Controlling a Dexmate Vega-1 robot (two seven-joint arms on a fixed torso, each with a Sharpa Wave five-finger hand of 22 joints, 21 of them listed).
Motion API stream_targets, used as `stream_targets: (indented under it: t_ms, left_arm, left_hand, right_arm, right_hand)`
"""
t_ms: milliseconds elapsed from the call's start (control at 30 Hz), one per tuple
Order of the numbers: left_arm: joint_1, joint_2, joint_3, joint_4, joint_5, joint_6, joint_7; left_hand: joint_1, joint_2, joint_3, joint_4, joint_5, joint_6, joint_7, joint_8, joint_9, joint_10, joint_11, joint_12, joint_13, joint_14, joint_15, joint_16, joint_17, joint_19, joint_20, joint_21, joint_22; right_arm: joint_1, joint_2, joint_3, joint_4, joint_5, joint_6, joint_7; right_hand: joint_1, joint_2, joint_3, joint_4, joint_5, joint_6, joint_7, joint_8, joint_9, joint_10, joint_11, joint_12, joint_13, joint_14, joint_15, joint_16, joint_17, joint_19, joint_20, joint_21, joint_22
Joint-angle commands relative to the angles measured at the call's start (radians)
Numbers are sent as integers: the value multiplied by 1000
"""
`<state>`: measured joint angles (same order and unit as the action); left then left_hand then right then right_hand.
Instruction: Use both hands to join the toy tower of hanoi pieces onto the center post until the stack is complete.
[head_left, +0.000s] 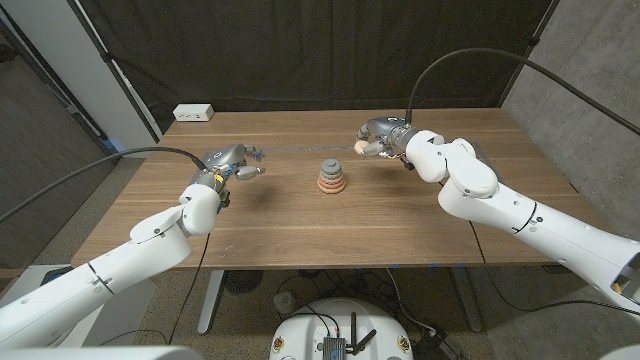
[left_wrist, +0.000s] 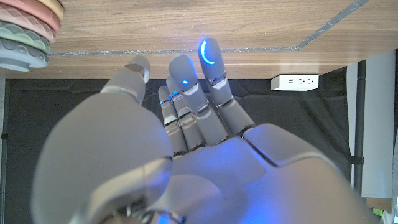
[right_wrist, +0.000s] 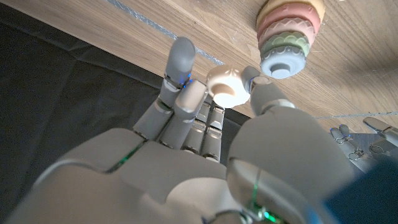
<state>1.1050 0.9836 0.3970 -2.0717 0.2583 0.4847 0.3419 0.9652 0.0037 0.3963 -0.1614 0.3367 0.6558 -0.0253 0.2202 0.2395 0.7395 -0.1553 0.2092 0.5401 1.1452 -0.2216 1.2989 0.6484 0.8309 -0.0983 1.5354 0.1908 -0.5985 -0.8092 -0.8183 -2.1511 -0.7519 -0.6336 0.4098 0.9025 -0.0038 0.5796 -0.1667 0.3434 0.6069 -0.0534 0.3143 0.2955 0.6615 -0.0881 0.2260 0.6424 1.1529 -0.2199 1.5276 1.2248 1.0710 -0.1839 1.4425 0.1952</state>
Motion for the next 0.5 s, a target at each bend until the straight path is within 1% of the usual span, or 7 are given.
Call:
stream_targets:
  t_ms: [33, 333, 500]
  left_arm:
    - [10, 0, -8, 3, -5, -13, 11]
    - [15, 1, -7, -2, -4, -12, 11]
    - [15, 2, -7, -3, -5, -11, 8]
  left_hand:
    - [7, 2, 7, -3, 2, 6, 0, -5, 2, 6, 0, -4, 2, 8, 1, -3, 3, 6, -113, 4, 2]
    - [9, 2, 8, -4, 2, 7, 0, -5, 2, 9, -2, -4, 2, 9, 1, -3, 4, 7, -113, 4, 2]
    - [10, 2, 8, -5, 2, 7, 0, -5, 2, 8, 0, -4, 3, 10, 1, -3, 4, 7, -113, 4, 2]
  right_arm:
    - [2, 44, 12, 5, -48, 69, 34]
    - [17, 82, 3, 24, -70, 99, 56]
    - [27, 102, -2, 35, -76, 113, 70]
  right_hand:
    - [29, 23, 8, -2, 7, 14, -1, 5, 4, 36, -26, 2, 2, 8, 2, 7, 5, 6, -40, 3, 2]
    - [32, 23, 8, -2, 8, 16, -3, 5, 3, 36, -29, 0, 6, 6, 2, 4, 2, 7, -40, 3, 2]
    - [33, 22, 7, -2, 9, 17, -3, 4, 3, 37, -26, -2, 5, 8, 2, 5, 3, 8, -40, 4, 2]
